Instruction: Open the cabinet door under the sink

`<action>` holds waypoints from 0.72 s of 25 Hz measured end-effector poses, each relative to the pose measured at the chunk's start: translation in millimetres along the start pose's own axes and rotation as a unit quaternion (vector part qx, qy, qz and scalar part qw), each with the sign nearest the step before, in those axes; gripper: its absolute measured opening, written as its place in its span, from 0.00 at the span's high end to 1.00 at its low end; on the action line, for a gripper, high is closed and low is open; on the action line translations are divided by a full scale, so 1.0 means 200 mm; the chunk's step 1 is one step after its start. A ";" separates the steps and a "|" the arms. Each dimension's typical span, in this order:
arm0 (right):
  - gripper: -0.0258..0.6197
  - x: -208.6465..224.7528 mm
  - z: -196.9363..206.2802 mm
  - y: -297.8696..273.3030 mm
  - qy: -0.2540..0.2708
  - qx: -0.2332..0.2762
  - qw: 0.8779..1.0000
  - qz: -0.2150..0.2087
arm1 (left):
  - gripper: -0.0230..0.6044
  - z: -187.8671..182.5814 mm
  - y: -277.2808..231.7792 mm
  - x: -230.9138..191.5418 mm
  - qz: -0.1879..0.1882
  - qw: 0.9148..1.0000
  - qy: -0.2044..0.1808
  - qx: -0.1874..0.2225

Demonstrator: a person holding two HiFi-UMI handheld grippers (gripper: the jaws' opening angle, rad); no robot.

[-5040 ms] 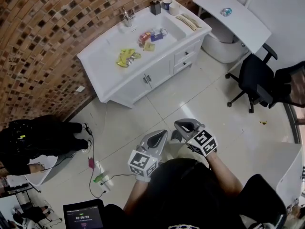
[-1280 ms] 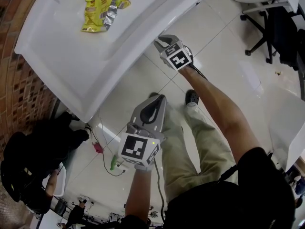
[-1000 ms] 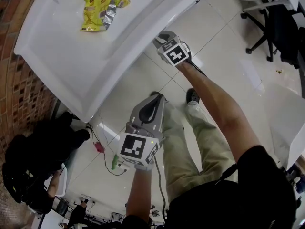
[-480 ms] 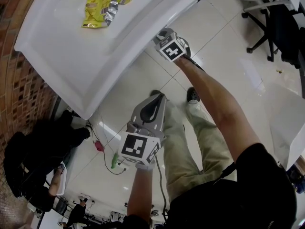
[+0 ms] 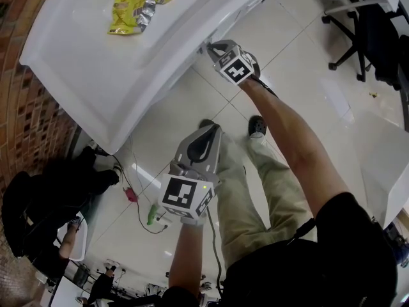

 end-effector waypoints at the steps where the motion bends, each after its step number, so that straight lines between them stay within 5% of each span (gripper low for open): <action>1: 0.90 0.00 0.02 0.01 0.001 -0.001 1.000 -0.001 | 0.94 0.01 0.00 0.01 0.001 1.000 -0.001 -0.001; 18: 0.91 0.04 0.29 0.23 0.032 -0.011 0.999 -0.033 | 0.94 0.07 -0.13 0.29 0.015 0.999 -0.025 -0.021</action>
Point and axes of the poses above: the fingertips, and each gripper's own axes: y backward along the fingers, x to its right, z out of its underside, the point moved 5 cm from there along y, backward along the fingers, and after that the axes turned 5 degrees about -x, right-handed, at the moved point
